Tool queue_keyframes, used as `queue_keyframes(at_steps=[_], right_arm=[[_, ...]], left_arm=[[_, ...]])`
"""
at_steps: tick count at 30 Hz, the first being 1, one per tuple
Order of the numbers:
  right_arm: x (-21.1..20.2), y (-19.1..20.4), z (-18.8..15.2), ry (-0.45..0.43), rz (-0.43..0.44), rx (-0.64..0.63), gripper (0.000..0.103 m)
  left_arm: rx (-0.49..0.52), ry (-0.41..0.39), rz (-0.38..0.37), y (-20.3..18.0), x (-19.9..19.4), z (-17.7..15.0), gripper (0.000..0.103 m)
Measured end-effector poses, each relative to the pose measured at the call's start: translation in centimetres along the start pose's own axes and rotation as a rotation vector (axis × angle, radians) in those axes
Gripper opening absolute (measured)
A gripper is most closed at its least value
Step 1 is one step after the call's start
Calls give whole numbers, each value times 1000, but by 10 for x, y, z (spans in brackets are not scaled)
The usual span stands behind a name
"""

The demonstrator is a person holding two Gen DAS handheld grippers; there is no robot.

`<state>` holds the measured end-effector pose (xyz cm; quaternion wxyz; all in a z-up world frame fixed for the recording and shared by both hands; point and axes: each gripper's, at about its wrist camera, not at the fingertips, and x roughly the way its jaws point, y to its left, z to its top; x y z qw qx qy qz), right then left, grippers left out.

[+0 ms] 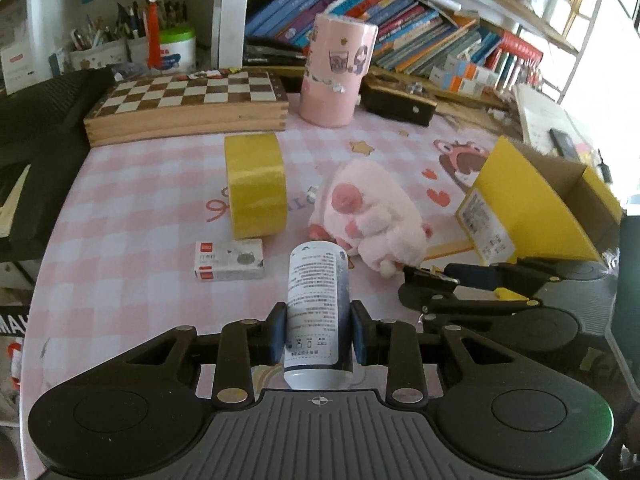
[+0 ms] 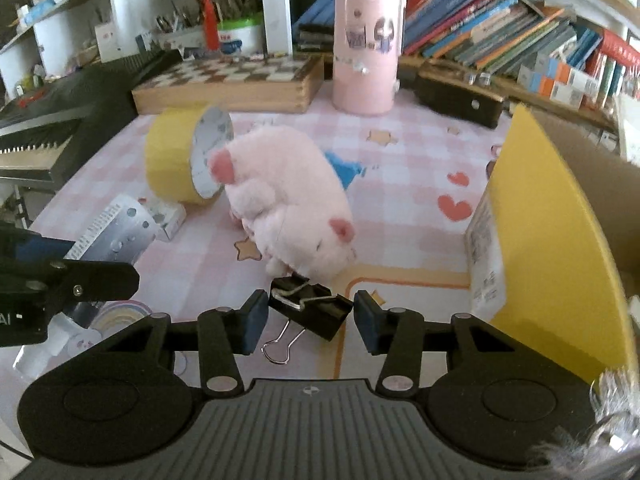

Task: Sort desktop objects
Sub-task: 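Close the right tool on the black binder clip while the left tool holds the bottle, then carry the bottle in the left tool and the clip in the right tool to the yellow box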

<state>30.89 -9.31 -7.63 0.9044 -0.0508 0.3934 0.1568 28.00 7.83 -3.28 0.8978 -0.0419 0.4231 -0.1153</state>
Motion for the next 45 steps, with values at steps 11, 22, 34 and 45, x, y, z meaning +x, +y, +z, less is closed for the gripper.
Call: queue_keyframes(at_steps=[11, 22, 34, 45], right_arm=[[-43, 8, 7, -43, 30, -13, 44], [-100, 26, -7, -82, 44, 17, 44], [-141, 59, -60, -57, 12, 69, 44], [-173, 78, -108, -30, -18, 158, 44]], left_arm=[[-29, -73, -52, 0, -33, -4, 31], [-8, -137, -107, 0, -77, -23, 31], [13, -126, -167, -2, -121, -72, 31], [79, -98, -220, -13, -143, -106, 31]])
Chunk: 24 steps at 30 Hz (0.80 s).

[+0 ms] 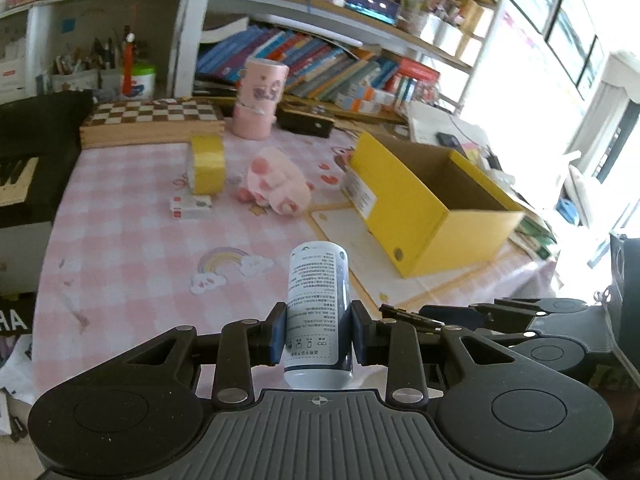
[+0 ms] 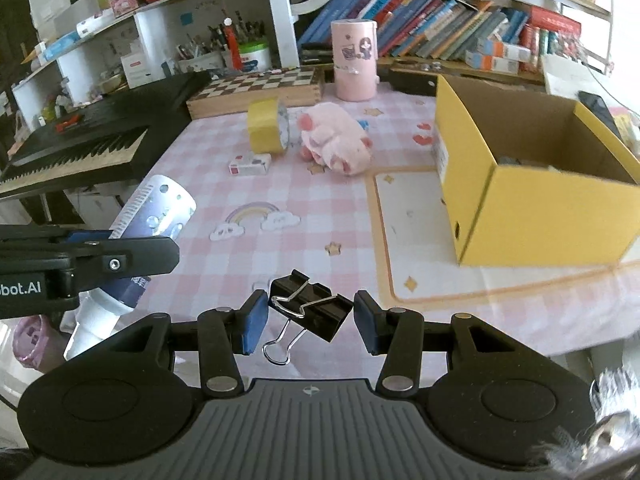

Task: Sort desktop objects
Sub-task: 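Carry the bottle in the left tool and the clip in the right tool to the yellow box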

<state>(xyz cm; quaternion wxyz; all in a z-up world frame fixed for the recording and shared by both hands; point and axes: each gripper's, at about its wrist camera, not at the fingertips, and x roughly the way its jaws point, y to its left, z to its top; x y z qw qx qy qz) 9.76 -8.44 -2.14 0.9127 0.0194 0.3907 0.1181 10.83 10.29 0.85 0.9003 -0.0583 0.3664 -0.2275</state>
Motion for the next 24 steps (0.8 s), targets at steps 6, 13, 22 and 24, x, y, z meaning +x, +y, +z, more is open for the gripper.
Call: queue_keyframes(at_steps=[6, 13, 22, 24], right_arm=[[-18, -3, -23, 11, -49, 50, 44], [-31, -14, -36, 27, -105, 113, 44], [-44, -34, -48, 17, -171, 187, 44], [-46, -40, -50, 14, -183, 203, 44]], left_arm=[[35, 39, -62, -14, 0, -14, 31], [72, 67, -124, -27, 6, -16, 31], [146, 95, -191, -52, 21, -15, 31], [158, 100, -200, -57, 24, -14, 31]])
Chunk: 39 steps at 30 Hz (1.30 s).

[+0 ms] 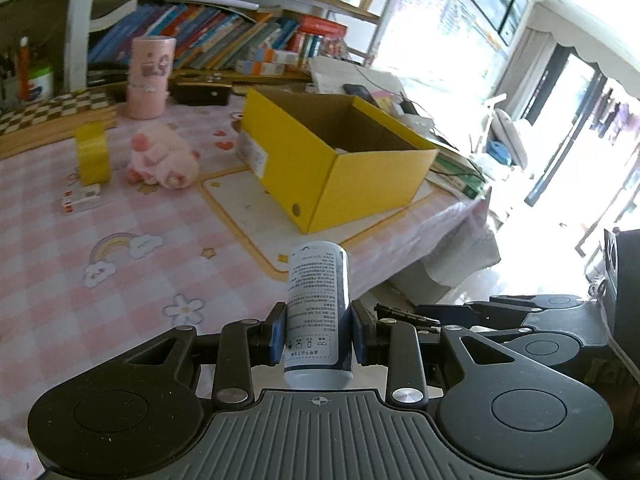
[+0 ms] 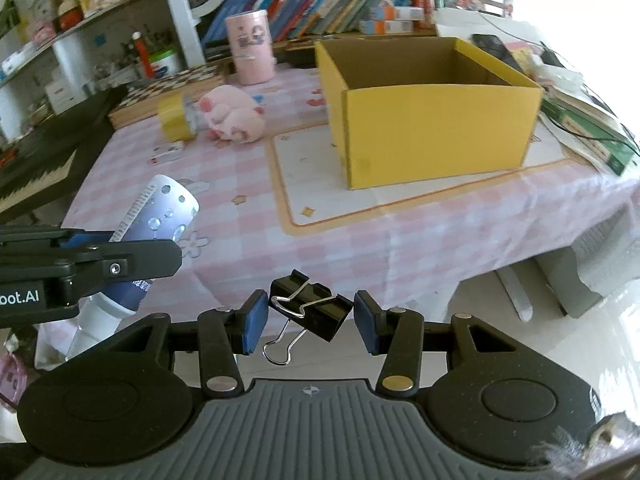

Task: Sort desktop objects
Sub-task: 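Carry the bottle in the left tool and the clip in the right tool to the yellow box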

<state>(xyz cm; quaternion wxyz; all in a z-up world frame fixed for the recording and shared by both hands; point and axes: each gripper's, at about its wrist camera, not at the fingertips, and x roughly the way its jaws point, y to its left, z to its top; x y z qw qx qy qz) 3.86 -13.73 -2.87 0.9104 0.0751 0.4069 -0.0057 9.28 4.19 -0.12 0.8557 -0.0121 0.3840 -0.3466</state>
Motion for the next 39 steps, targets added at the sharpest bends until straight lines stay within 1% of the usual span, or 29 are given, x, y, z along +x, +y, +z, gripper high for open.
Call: queue_keyframes(at_steps=[10, 16, 27, 36, 39], right_arm=[[-2, -32, 5, -11, -31, 41, 44], [1, -56, 14, -15, -39, 55, 44], [13, -104, 34, 5, -41, 65, 44], [27, -141, 57, 9, -22, 52, 44], [30, -152, 66, -1, -9, 43, 44]], left_arm=[[46, 14, -36, -24, 24, 15, 31], [61, 25, -45, -38, 43, 27, 31], [72, 45, -58, -65, 82, 50, 31], [73, 43, -45, -84, 112, 71, 31], [71, 31, -37, -89, 120, 79, 31]])
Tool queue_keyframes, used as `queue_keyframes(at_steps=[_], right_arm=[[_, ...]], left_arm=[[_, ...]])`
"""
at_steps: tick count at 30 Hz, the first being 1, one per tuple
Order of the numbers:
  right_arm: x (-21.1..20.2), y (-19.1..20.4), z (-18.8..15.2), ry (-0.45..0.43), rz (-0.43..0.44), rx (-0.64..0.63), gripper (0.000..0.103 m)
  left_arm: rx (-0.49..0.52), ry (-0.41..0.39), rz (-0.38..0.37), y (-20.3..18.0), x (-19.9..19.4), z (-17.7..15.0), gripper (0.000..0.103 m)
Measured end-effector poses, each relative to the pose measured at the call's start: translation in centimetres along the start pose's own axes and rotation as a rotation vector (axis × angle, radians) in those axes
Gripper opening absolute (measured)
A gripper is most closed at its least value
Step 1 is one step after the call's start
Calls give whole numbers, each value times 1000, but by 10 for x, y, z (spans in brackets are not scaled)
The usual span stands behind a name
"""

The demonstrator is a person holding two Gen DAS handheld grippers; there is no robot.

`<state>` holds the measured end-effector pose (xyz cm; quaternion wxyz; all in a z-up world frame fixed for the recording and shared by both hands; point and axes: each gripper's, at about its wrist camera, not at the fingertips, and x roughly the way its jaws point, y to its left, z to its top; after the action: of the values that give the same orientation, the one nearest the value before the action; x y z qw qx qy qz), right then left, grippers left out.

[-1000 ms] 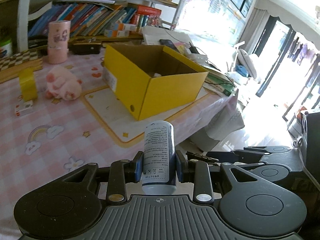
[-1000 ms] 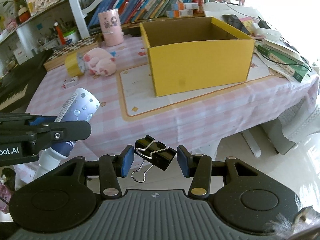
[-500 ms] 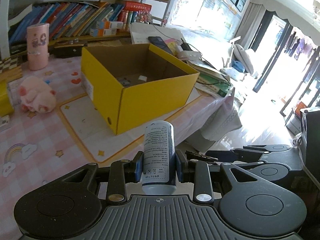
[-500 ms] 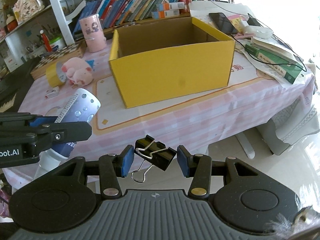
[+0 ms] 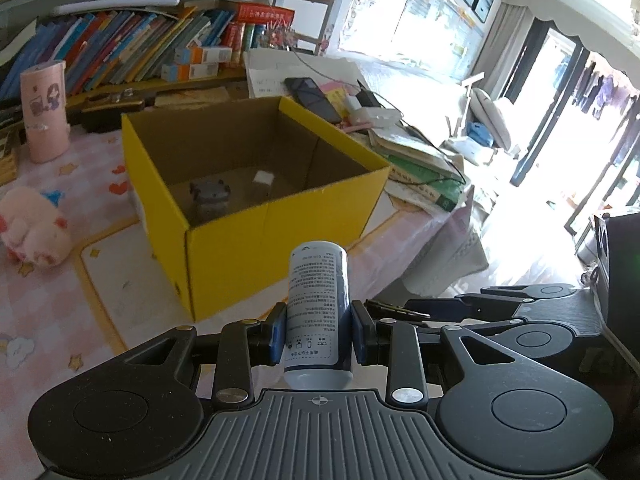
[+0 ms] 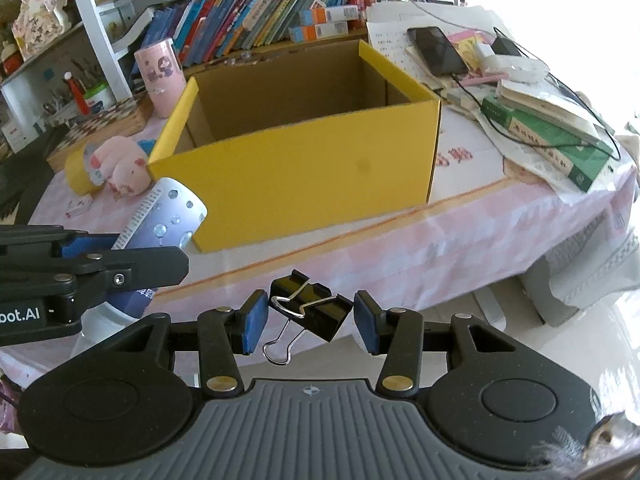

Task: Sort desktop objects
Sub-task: 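Carry the bottle in the left tool and the clip in the right tool to the yellow box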

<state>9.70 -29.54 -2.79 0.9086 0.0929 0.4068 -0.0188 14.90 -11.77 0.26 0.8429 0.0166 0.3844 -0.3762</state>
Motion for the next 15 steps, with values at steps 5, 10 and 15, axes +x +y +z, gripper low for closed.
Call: queue_keyframes(at_steps=[5, 10, 15], right_arm=[[2, -15, 20, -31, 27, -21, 44], [0, -33, 49, -78, 66, -24, 44], [-5, -47, 90, -166, 104, -55, 44]], left_arm=[[-11, -37, 17, -4, 10, 20, 31], [-25, -99, 47, -8, 13, 44, 31], [-36, -171, 95, -7, 17, 71, 31]])
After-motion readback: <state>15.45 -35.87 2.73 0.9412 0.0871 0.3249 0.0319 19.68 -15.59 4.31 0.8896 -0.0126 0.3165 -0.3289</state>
